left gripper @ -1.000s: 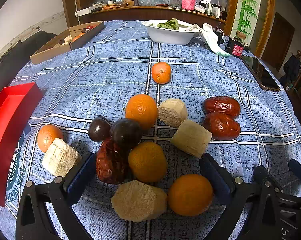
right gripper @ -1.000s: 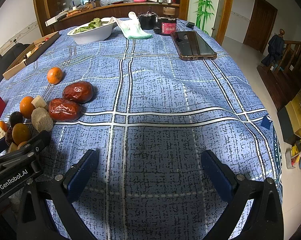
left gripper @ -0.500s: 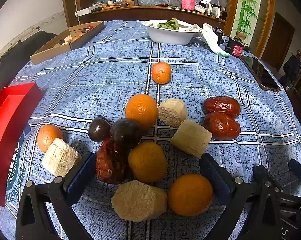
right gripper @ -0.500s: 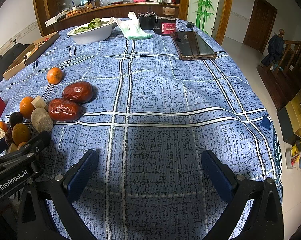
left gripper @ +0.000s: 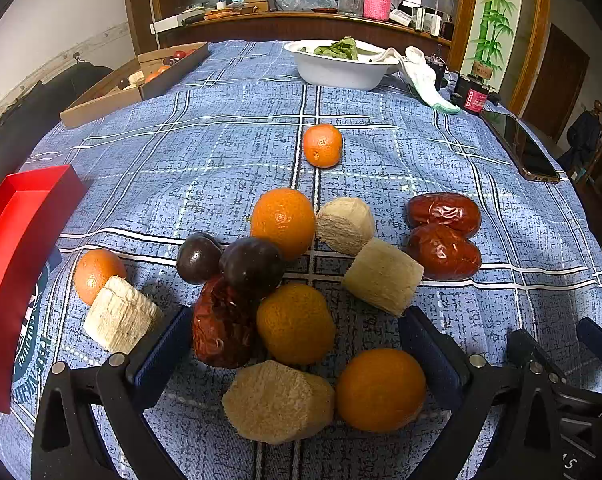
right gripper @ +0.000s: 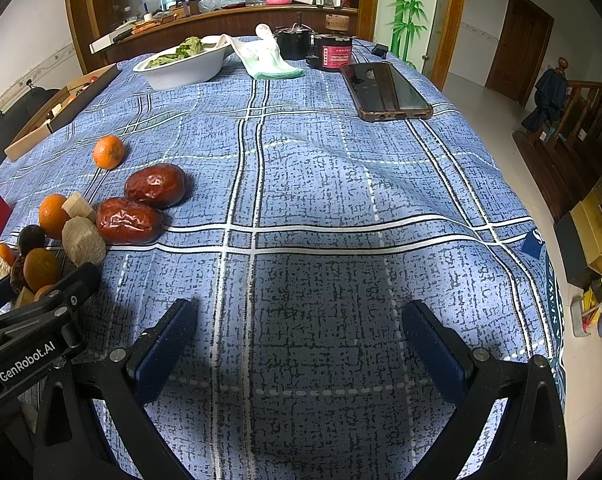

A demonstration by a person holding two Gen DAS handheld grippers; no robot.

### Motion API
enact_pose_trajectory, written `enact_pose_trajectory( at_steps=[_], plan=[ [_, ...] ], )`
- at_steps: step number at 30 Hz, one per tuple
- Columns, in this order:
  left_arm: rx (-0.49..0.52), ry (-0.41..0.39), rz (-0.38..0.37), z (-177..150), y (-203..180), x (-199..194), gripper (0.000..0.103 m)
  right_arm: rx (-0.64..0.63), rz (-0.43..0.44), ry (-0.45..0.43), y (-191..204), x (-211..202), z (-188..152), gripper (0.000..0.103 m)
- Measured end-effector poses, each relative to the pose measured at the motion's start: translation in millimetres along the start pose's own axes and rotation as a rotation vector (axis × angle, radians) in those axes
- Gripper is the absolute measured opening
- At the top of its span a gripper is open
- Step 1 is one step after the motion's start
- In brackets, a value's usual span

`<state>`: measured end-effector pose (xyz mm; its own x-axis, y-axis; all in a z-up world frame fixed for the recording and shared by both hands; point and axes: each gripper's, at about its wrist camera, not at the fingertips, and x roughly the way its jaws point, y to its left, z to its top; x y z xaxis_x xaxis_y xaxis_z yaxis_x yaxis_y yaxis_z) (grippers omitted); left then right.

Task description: Organize fruits

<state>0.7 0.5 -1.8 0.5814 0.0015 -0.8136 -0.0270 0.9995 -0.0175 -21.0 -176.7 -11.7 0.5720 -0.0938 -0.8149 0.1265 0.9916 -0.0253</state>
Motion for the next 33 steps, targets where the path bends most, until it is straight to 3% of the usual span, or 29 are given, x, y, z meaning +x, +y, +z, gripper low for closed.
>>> enact_pose_trajectory(
  at_steps=[22, 25, 29, 33],
  plan=[
    [0.132, 0.057, -0.093, -0.2, 4.0, -6.1, 0.102, 0.001, 0.001, 0.0, -0.2, -0.1, 0.0, 0.103],
    [0.116, 0.046, -0.157, -3.9, 12.1, -19.1, 0.098, 0.001, 0.001, 0.0, -0.2, -0.1, 0.0, 0.103],
    [0.054, -0.041, -0.277, -5.6, 43.8, -53.2, 0.097, 0.001, 0.001, 0.0, -0.2, -0.1, 0.0, 0.103],
    [-0.033, 0.019, -0.352, -9.2, 95.4, -66.1, 0.093, 0.001, 0.001, 0.0, -0.3, -0.1, 0.0, 0.103]
  ],
)
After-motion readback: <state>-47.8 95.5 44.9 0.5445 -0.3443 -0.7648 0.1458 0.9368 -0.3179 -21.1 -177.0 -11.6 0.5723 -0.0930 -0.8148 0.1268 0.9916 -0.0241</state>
